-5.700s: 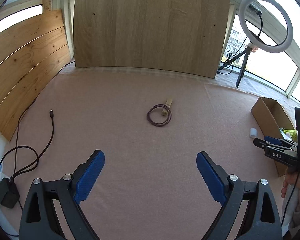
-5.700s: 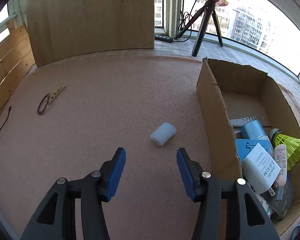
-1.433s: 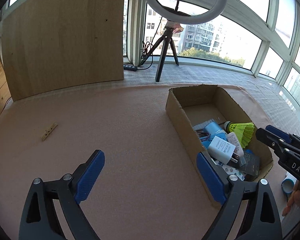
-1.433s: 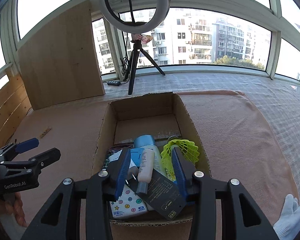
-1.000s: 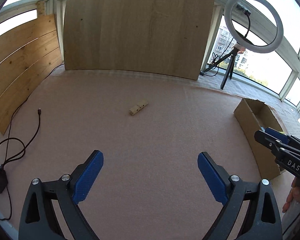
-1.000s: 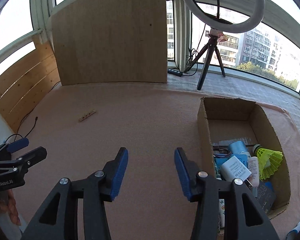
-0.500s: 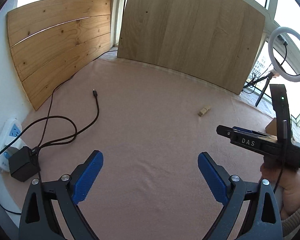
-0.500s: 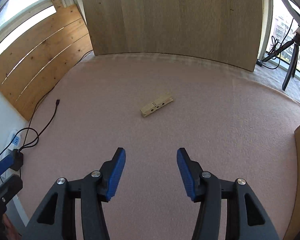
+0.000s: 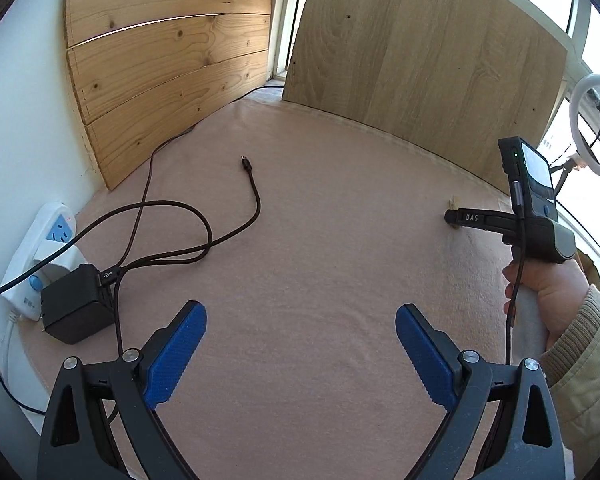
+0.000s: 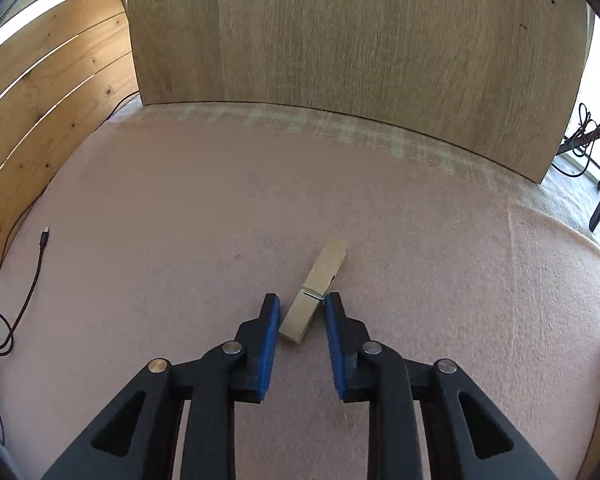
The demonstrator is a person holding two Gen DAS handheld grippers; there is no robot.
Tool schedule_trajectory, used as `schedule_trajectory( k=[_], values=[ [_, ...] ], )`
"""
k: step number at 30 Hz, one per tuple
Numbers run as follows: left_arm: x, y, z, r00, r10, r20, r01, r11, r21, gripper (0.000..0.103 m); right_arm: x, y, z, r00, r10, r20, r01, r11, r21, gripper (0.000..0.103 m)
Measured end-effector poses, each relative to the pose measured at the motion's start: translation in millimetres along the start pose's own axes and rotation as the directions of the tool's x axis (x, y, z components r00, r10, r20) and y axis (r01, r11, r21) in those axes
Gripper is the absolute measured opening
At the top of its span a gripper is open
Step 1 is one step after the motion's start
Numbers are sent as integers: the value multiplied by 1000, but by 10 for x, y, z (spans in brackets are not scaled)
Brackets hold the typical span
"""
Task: Organize objects
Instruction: 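Close the right gripper on the wooden clothespin, then carry the clothespin with the right gripper over the box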
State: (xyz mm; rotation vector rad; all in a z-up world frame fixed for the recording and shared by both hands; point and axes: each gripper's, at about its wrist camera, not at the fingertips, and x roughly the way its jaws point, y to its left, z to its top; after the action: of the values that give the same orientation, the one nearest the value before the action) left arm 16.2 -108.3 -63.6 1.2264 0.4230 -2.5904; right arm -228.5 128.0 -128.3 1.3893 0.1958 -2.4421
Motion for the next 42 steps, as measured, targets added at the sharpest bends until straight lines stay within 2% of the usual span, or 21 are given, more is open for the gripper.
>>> schedule_trajectory(
  k=[2, 6, 10, 13, 17, 20, 24, 33, 42],
  values=[
    [17, -10, 9, 1000, 4, -6, -4, 1000, 4, 97, -18, -4, -17, 1000, 10, 0, -10, 1000, -11, 10],
    [29, -98, 26, 1000, 4, -4, -4, 1000, 30, 97, -119, 26, -176, 999, 43, 0, -43, 996, -73, 10],
    [51, -233, -6, 1000, -10, -15, 10, 998, 57, 97, -373, 113, -617, 994, 106, -10, -106, 983, -152, 10],
    [52, -370, -60, 999, -29, -29, 31, 996, 81, 97, -620, 189, -1035, 992, 121, -21, -122, 970, -209, 10],
    [-7, -587, -125, 998, -51, -26, 54, 990, 129, 97, -927, 188, -1521, 992, 123, -22, -125, 968, -218, 10],
    [-72, -750, -158, 998, -68, -20, 70, 984, 162, 97, -1064, 107, -1723, 992, 126, -10, -126, 978, -168, 10],
    [-166, -957, -167, 997, -82, -3, 81, 976, 202, 97, -1248, 6, -1783, 991, 129, 35, -124, 985, -123, 10],
    [-410, -1365, -129, 993, -108, 39, 95, 964, 249, 98, -1810, -231, -1653, 977, 125, 172, -108, 989, -104, 10],
    [-684, -1884, -143, 988, -130, 82, 102, 954, 283, 100, -2186, -576, -1657, 962, 113, 250, -91, 991, -98, 10]
  ],
)
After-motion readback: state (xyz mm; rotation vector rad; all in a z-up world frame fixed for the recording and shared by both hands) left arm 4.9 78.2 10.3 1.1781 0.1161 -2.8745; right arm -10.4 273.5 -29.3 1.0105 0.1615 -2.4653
